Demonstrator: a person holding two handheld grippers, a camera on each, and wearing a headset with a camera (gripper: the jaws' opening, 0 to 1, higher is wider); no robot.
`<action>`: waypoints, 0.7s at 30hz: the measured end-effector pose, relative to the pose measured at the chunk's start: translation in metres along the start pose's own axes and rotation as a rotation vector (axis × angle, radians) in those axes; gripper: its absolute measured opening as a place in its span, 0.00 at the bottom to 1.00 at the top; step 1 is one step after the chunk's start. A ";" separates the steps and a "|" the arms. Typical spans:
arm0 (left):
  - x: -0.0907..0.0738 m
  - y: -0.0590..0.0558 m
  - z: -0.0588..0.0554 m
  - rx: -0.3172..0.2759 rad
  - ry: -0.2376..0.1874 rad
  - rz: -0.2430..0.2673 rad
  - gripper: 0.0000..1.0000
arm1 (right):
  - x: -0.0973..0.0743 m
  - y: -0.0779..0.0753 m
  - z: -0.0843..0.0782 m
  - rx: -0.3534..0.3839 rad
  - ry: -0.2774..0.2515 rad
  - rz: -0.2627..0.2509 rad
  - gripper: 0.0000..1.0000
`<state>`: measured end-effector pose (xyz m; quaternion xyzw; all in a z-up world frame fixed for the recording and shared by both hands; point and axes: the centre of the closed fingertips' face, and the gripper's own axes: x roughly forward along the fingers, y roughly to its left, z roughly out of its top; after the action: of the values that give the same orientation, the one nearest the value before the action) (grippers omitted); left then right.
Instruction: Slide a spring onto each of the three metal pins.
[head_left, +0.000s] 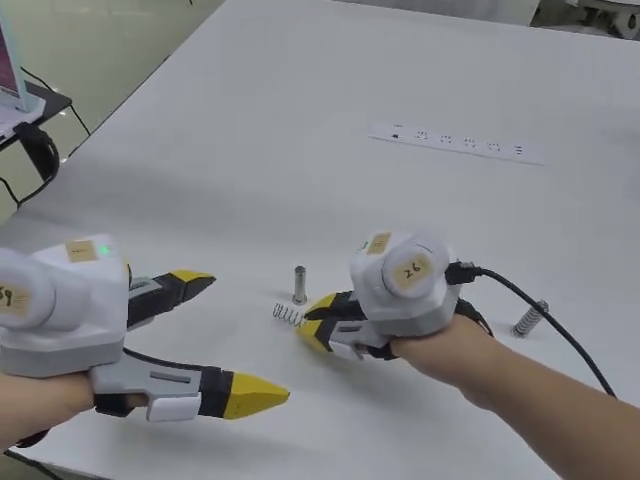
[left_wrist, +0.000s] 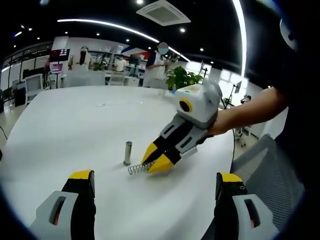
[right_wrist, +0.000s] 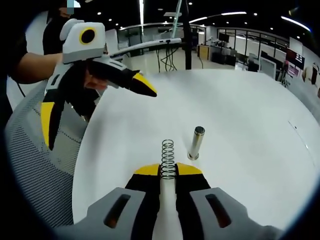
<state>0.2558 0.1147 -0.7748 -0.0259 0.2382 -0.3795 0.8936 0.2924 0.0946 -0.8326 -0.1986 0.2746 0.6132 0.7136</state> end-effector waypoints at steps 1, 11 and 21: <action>0.001 -0.001 0.001 0.001 -0.001 -0.003 0.98 | -0.003 0.001 0.001 0.000 -0.001 0.000 0.08; 0.010 -0.012 0.007 0.021 -0.004 -0.035 0.97 | -0.038 0.003 0.005 -0.026 -0.025 -0.011 0.08; 0.012 -0.017 0.015 0.047 0.001 -0.064 0.97 | -0.073 0.005 -0.004 -0.018 -0.046 -0.033 0.08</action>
<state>0.2583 0.0922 -0.7626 -0.0122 0.2286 -0.4132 0.8814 0.2794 0.0367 -0.7889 -0.1951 0.2492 0.6082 0.7280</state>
